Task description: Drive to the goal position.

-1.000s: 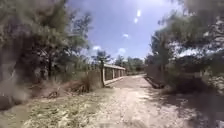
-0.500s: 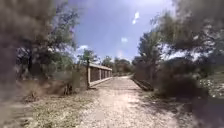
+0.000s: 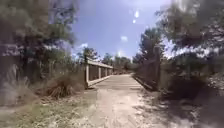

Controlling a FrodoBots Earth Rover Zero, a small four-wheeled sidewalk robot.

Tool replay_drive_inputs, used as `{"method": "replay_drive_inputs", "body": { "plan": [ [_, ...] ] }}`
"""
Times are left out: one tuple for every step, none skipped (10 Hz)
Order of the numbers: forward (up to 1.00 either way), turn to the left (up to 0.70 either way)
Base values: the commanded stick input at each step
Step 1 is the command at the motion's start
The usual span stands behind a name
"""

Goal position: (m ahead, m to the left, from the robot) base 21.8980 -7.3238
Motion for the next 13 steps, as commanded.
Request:
{"method": "replay_drive_inputs", "body": {
  "plan": [
    [0.7,0.0],
    [0.7,0.0],
    [0.7,0.0],
    [0.7,0.0],
    [0.7,0.0],
    [0.7,0.0],
    [0.7,0.0],
    [0.7,-0.27],
    [0.7,-0.35],
    [0.7,-0.35],
    [0.7,-0.35],
    [0.7,-0.35],
    [0.7,-0.29]
  ]
}}
